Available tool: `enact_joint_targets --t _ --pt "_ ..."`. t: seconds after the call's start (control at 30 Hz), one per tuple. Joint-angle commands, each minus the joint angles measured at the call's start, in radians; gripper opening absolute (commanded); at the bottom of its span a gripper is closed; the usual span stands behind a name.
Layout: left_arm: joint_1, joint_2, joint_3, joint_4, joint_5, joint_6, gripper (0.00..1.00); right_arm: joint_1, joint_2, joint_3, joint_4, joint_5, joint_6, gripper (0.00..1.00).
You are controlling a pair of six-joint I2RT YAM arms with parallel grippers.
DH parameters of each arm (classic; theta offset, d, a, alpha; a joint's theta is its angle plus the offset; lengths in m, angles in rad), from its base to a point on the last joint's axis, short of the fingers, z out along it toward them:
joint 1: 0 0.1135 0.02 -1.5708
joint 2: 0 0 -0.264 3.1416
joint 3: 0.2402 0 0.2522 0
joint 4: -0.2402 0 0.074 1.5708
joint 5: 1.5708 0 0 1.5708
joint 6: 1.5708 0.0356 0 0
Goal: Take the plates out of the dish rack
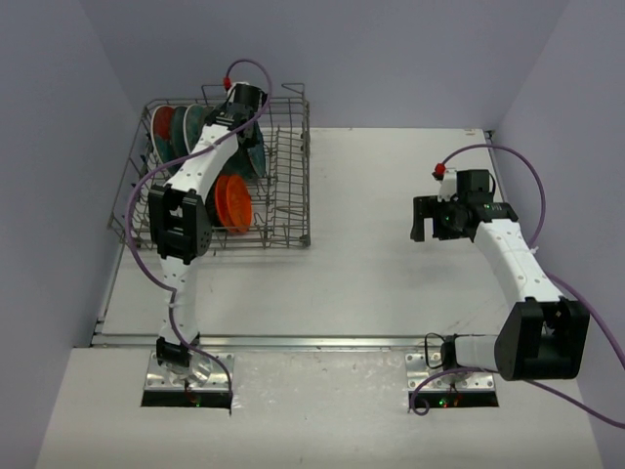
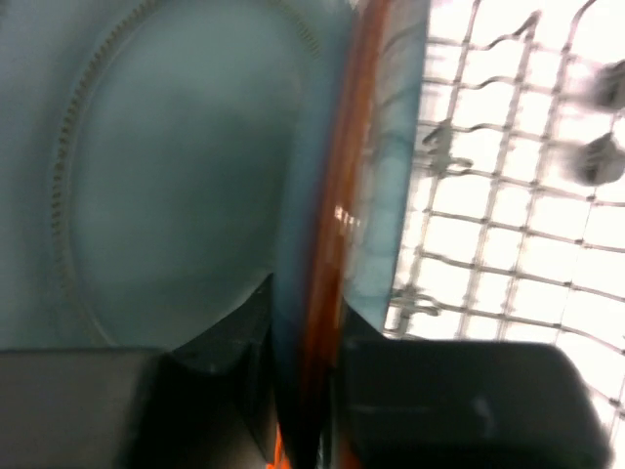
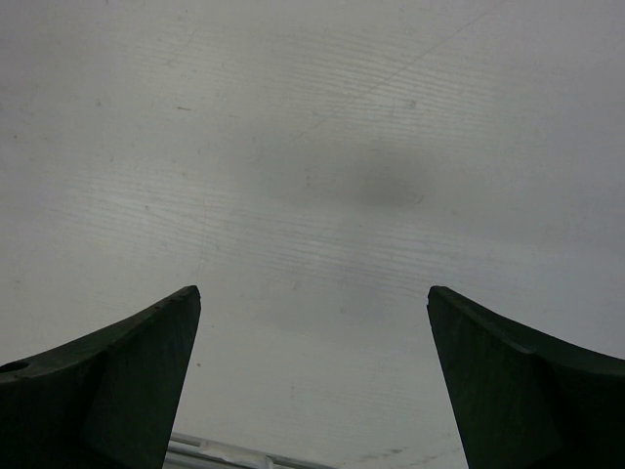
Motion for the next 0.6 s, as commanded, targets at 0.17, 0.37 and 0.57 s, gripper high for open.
enact_joint_targets --t 0.17,0.37,0.57 --pt "0.005 -0.143 -0.052 0.142 -0.075 0.086 0.00 -0.001 -0.013 0.050 0.019 -0.007 0.007 0.99" --pt "-0.035 -0.232 -0.041 0.208 -0.192 0.188 0.00 -0.001 -0.024 0.070 0.015 -0.046 0.007 0.99" --pt "-0.054 -0.322 -0.043 0.298 -0.252 0.316 0.00 -0.001 -0.031 0.110 0.002 -0.085 0.009 0.99"
